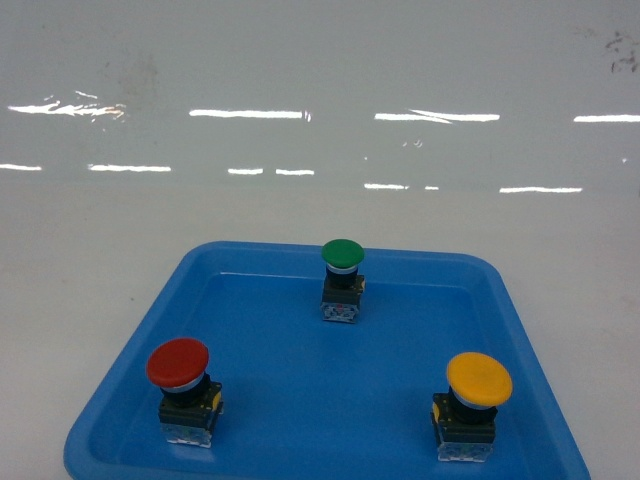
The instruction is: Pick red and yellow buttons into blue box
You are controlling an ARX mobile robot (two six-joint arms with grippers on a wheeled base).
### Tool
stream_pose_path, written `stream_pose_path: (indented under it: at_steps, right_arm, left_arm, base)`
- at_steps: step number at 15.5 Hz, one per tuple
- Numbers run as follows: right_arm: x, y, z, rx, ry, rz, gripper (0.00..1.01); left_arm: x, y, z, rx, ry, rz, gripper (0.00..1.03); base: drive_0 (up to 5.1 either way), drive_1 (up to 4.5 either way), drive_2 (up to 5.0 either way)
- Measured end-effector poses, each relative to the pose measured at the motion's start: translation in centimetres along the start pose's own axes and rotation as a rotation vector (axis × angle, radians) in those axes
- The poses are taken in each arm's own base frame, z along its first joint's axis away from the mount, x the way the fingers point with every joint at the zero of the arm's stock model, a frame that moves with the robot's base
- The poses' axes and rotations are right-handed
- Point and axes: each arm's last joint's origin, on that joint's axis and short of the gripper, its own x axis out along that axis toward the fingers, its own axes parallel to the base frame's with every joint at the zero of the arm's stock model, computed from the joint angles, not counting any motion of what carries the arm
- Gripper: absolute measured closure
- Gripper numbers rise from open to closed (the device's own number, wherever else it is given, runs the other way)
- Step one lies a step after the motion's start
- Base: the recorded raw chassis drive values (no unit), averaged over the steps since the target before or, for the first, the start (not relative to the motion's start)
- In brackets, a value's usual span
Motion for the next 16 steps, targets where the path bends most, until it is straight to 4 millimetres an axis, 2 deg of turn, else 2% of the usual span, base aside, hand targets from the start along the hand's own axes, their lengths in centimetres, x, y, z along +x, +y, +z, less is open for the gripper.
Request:
stream_pose_path:
  at_steps: [5,7,10,11,13,16]
  right_arm:
    - [0.1,0.2,0.1,0.007,-0.001,0.020,0.03]
    - [1.2,0.8,0.0,0.010,0.027,0.068,0.03]
    - [3.4,1.7,1.0,0.011,0.060,0.127,0.03]
    - [4.7,2.0,1.7,0.011,0.068,0.148,0.03]
    - [7.1,2.5,1.7,0.015,0.174,0.220,0.03]
    - [9.8,2.6,1.9,0.030,0.260,0.260,0.03]
  left_arm:
    - [0.1,-0.3,0.2,-0.001,-0.021,-0.033,0.05]
    - [1.0,-0.6,0.4,-0.002,-0.011,-0.055,0.05]
    - [3.2,-2.2,2.1,0.012,0.032,-0.153,0.05]
    - [4.2,-2.8,2.5,0.018,0.087,-0.184,0.05]
    - [5.9,-3.5,2.1,0.036,0.196,-0.189,0.05]
    - [8.3,-4.1,3.3,0.050,0.180,-0.190,0.05]
  base:
    - [0.0,0.00,0.0]
    - [0.0,0.00,0.0]
    - [0.0,0.00,0.0]
    - [0.0,0.00,0.0]
    - [0.0,0.00,0.0]
    - [0.0,0.00,0.0]
